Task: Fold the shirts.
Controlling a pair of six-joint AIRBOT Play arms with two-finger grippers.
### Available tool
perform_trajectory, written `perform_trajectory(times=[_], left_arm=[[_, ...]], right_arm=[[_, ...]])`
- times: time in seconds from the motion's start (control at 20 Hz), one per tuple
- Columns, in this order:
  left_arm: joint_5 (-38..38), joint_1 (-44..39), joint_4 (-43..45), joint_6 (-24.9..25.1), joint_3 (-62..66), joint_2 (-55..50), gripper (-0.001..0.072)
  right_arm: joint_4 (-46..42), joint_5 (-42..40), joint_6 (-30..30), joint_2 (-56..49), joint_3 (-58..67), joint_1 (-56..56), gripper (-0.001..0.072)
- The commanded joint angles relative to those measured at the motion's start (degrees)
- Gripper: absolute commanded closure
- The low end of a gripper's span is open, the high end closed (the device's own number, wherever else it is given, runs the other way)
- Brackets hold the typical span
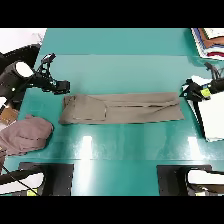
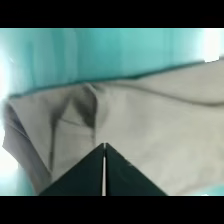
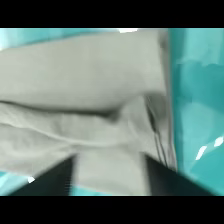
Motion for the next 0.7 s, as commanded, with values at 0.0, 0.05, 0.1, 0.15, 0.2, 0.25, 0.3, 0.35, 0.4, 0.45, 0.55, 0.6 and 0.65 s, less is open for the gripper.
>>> perform_trajectory(times=[0.0, 0.05, 0.1, 0.15, 0.2, 0.25, 0.3, 0.35, 0.4, 0.45, 0.55, 0.6, 0.65], left_arm=[[-3.19, -0.04, -6.34, 0.02, 0.63, -0.07, 0.0678], [-3.15, -0.04, -8.13, 0.02, 0.63, -0.07, 0.0677], [-2.89, -0.33, -9.22, 0.0, 0.63, -0.07, 0.0678], [-2.34, -1.16, -9.09, 0.0, 0.63, -0.07, 0.0677], [-1.95, -2.27, -8.9, -0.02, 0.63, -0.07, 0.0678], [-1.33, -3.87, -8.92, -0.04, 0.61, -0.09, 0.0678], [-0.35, -5.53, -8.92, -0.07, 0.61, -0.09, 0.0678], [0.98, -7.21, -8.92, -0.09, 0.63, -0.09, 0.0678], [2.4, -8.66, -8.92, -0.66, 0.63, -0.13, 0.0678], [4.04, -10.16, -8.94, -1.29, 0.63, -0.39, 0.0678], [6.43, -12.85, -9.07, -3.1, 0.7, -1.57, 0.0679], [7.1, -14.14, -9.25, -3.5, 0.74, -2.49, 0.0679], [7.58, -15.69, -9.46, -3.52, 1.07, -4.02, 0.0679]], right_arm=[[1.64, -0.02, -3.3, 0.61, -6.8, -7.08, 0.012], [1.79, 0.02, -4.24, -0.26, -7.93, -8.17, 0.012], [2.93, 0.17, -5.46, -1.29, -8.83, -8.85, 0.0122], [4.68, 0.13, -6.93, -2.45, -9.7, -8.98, 0.0127], [5.81, -0.39, -7.39, -3.61, -10.21, -8.55, 0.0141], [6.4, -1.2, -7.69, -4.9, -10.32, -7.69, 0.0141], [7.06, -1.81, -7.74, -5.97, -10.19, -6.49, 0.0141], [7.78, -2.75, -7.82, -6.71, -10.1, -5.44, 0.0141], [8.55, -3.78, -7.96, -7.37, -10.01, -4.37, 0.0141], [9.64, -4.33, -8.02, -8.07, -9.99, -3.54, 0.0182], [10.49, -4.5, -8.57, -8.92, -9.9, -2.38, 0.0351], [10.56, -4.72, -8.87, -8.74, -9.9, -2.19, 0.0494], [10.51, -4.85, -9.57, -8.09, -9.9, -2.21, 0.0631]])
